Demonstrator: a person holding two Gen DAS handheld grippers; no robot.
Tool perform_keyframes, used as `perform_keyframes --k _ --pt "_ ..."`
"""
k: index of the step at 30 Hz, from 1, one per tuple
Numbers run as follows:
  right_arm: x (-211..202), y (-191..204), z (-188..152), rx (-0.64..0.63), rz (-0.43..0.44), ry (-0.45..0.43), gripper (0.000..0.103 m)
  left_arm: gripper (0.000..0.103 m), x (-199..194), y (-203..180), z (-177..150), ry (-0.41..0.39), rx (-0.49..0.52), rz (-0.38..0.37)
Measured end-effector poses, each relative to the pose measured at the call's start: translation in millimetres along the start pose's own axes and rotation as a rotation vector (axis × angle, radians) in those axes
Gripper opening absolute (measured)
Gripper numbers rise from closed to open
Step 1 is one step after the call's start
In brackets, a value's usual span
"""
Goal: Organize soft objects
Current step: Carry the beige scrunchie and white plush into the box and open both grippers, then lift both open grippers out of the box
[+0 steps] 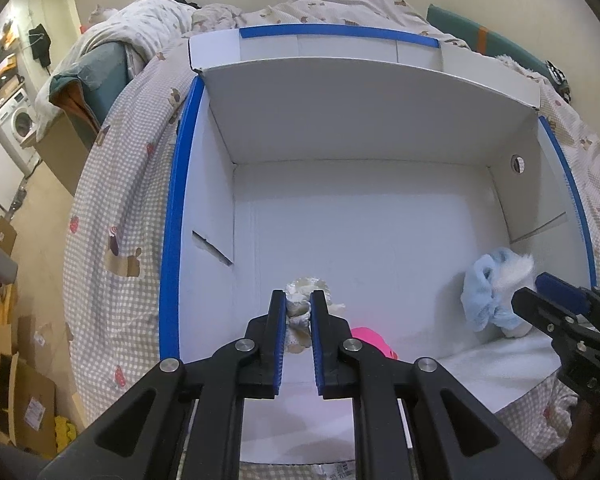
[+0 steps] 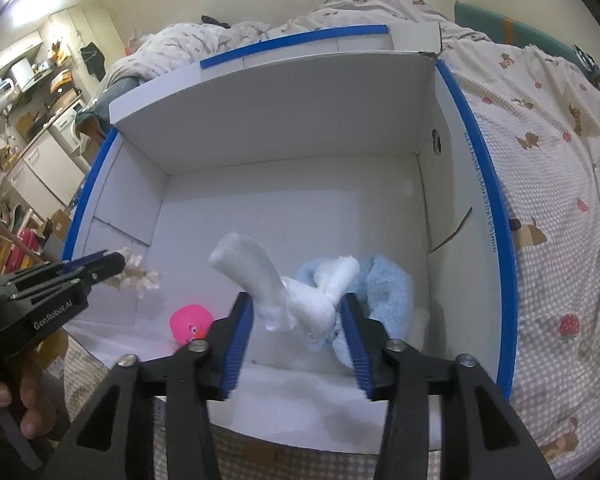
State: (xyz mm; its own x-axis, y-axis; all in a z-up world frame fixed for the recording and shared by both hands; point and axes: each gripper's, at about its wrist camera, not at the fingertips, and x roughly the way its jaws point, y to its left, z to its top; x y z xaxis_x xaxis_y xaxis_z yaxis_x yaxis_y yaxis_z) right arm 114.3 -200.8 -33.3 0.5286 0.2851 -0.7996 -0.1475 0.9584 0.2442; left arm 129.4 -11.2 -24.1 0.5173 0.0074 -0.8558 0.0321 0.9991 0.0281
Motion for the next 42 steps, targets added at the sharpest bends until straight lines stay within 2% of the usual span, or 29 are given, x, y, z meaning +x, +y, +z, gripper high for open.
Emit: perform_keyframes --k 2,3,5,7,8,11,16,18,20,27,32,34,38,42 --pt "-2 -1 1 0.008 0.006 -0.010 0.061 0.013 0 0 0 -0.001 -0.001 -0.002" --pt "-3 -2 1 0.010 0.007 -0.013 0.062 0.018 0 0 0 -0.001 0.000 -0.001" --pt "-3 -2 2 0.022 0.011 -0.013 0.070 0.034 -1 0 0 -0.003 -0.001 0.002" --pt "-4 -5 2 0.040 0.023 -0.015 0.072 0.069 -5 1 0 -0.021 -0.015 -0.008" --pt "-5 -6 3 0.047 0.031 -0.016 0.073 0.071 -8 1 0 -0.036 -0.019 -0.009" --pt "-6 -8 4 0.059 0.034 -0.024 0.078 0.071 -15 -2 1 -0.068 -0.002 -0.003" --pt "-4 -6 4 0.057 0.038 -0.010 0.080 0.071 -17 -5 0 -0.076 0.013 0.000" --pt "-4 -5 4 0.050 0.040 -0.011 0.087 0.071 -17 -5 0 -0.077 0.012 0.002" --pt "-5 -4 3 0.047 0.052 -0.007 0.098 0.071 -18 -4 0 -0.081 0.005 0.006" --pt "-13 1 5 0.037 0.046 -0.044 0.103 0.071 -22 2 1 -0.082 -0.022 -0.030" --pt "-30 -1 3 0.051 0.057 -0.142 0.103 0.071 -35 12 2 -0.123 -0.062 -0.051" --pt "-32 -2 2 0.050 0.056 -0.131 0.103 0.071 -42 18 0 -0.150 -0.082 -0.051" --pt "-36 -3 -1 0.070 0.065 -0.106 0.103 0.071 -48 22 -4 -0.147 -0.074 0.005" --pt "-45 1 -2 0.056 0.037 -0.114 0.103 0.071 -50 27 -14 -0.135 -0.070 0.044"
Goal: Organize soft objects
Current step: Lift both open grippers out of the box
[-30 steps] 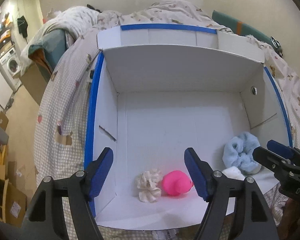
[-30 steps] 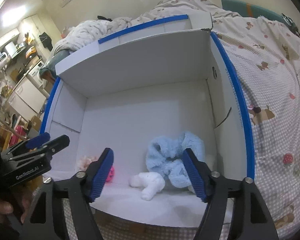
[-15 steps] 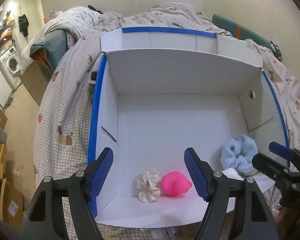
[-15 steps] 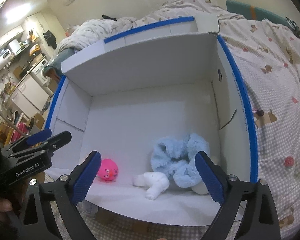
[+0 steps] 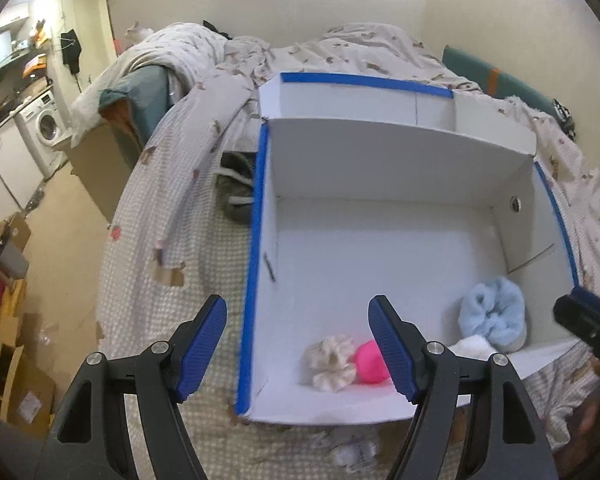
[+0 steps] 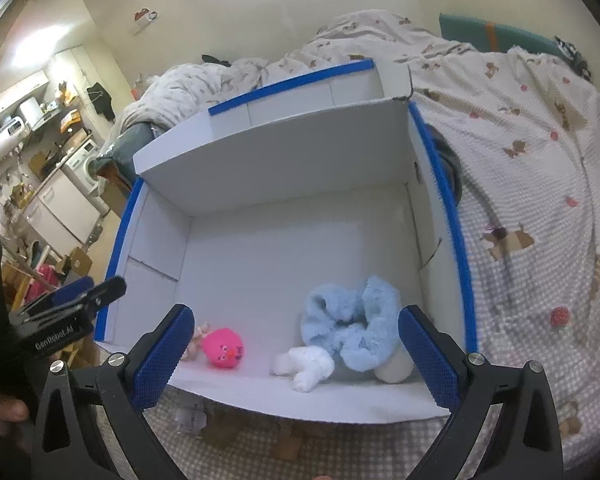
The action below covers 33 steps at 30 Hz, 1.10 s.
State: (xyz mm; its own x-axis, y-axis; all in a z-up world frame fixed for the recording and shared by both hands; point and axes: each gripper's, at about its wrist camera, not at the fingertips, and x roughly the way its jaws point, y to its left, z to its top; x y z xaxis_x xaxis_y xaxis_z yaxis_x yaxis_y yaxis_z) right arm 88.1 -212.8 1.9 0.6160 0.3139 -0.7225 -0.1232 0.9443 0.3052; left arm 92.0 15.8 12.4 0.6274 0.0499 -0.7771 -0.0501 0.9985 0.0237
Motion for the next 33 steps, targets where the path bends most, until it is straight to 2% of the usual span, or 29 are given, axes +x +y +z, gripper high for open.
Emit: perform_keyframes --k 3,9,13,19,26,33 --pt "-7 4 -3 -0.016 0.001 0.000 0.103 0.071 -4 4 -5 0.008 -0.011 -0.008" --pt "-21 9 -16 -0.048 0.003 -0.001 0.103 0.071 -25 8 -16 -0.039 -0.008 -0.060" --pt "-25 10 -25 -0.067 0.012 0.012 0.103 0.071 -31 10 -25 -0.032 -0.021 -0.067" --pt "-22 20 -37 -0.100 0.025 0.038 0.103 0.071 -35 19 -42 -0.020 -0.092 -0.058" --pt "-17 24 -47 -0.127 -0.001 0.059 0.103 0.071 -33 20 -53 0.007 -0.073 -0.005" --pt "-7 19 -51 -0.095 -0.002 0.097 0.103 0.071 -26 14 -61 0.052 -0.045 -0.022"
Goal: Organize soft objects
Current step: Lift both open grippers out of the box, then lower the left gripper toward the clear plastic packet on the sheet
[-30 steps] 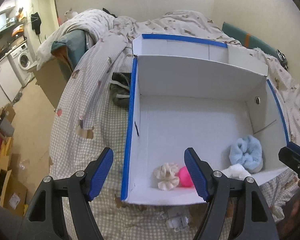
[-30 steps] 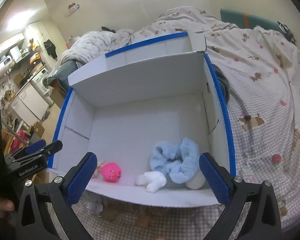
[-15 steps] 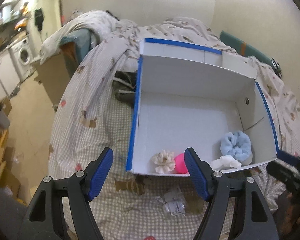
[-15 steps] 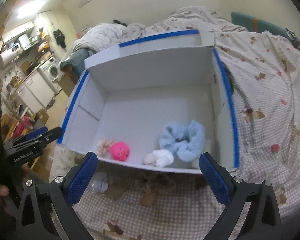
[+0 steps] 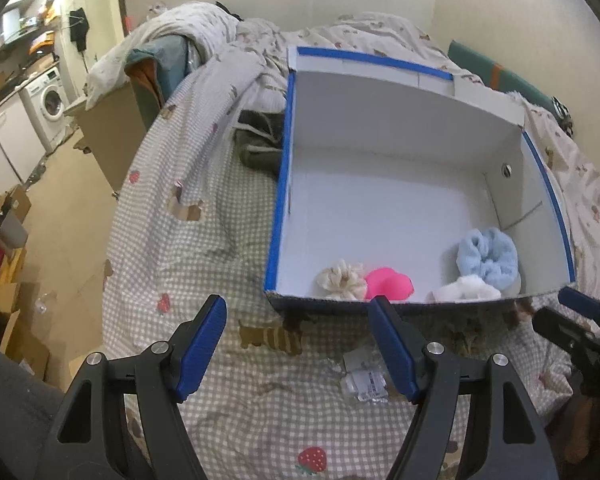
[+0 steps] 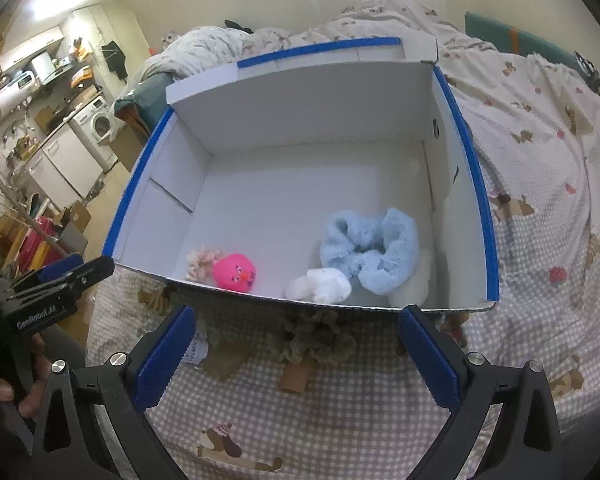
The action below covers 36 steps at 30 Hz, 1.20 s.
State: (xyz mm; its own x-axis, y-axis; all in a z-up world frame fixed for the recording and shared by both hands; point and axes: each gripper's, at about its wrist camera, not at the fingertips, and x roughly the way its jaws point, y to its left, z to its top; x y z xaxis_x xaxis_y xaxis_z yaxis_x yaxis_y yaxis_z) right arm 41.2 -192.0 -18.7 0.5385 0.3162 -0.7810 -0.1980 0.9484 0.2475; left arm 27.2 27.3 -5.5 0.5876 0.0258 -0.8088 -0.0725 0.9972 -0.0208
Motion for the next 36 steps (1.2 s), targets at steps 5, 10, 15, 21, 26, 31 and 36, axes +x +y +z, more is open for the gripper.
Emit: perform_keyframes --k 5,10,15,21,26,31,36 --pt "0 3 -1 -0.008 -0.009 -0.001 0.103 0.071 9 -3 -3 0.045 0.015 0.006" --pt "1 2 -3 0.013 0.027 0.038 0.103 0.071 14 2 -5 0.086 -0.008 0.002" --pt "4 1 -6 0.031 0.024 0.062 0.103 0.071 19 7 -6 0.108 -0.023 0.005" --pt "14 -5 -10 0.058 -0.006 0.111 0.103 0.071 27 8 -8 0.152 -0.027 0.005" --pt "21 -14 -12 0.082 -0.032 0.137 0.103 0.071 29 11 -7 0.144 -0.026 0.028" --pt "24 -26 -13 0.139 -0.060 0.159 0.103 0.071 43 13 -14 0.206 -0.027 0.059" --pt "35 -34 -17 0.174 -0.074 0.212 0.103 0.071 55 11 -20 0.257 -0.023 0.046"
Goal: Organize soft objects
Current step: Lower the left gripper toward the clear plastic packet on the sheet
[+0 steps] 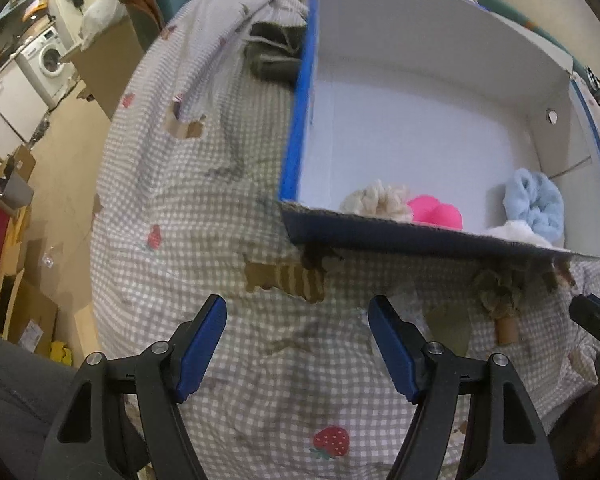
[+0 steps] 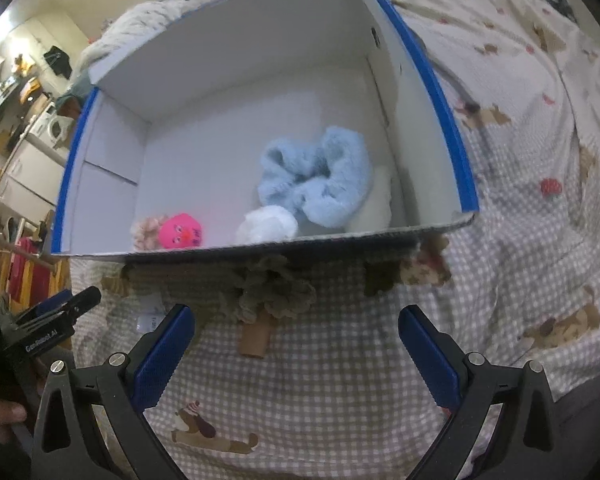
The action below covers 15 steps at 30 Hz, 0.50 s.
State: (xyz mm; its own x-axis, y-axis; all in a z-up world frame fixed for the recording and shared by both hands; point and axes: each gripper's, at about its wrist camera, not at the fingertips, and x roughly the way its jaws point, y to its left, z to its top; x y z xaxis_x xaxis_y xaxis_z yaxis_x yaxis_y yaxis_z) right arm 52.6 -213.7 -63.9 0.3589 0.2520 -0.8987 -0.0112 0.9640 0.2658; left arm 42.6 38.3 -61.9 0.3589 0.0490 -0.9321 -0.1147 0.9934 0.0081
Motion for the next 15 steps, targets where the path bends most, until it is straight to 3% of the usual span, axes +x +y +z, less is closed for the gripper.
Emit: perform_keyframes --k 6,10,12,15 --pt "7 8 3 -0.033 -0.005 0.012 0.103 0.071 17 -26 -5 0.084 0.060 -0.140" --pt "10 8 4 -0.027 -0.001 0.019 0.103 0.070 39 -40 -11 0.156 0.114 -0.123" --pt "11 7 5 -0.023 -0.001 0.019 0.103 0.060 47 -39 -11 0.185 0.100 -0.117" --pt "11 6 6 -0.019 0.003 0.018 0.103 0.058 56 -35 -7 0.217 0.065 -0.139"
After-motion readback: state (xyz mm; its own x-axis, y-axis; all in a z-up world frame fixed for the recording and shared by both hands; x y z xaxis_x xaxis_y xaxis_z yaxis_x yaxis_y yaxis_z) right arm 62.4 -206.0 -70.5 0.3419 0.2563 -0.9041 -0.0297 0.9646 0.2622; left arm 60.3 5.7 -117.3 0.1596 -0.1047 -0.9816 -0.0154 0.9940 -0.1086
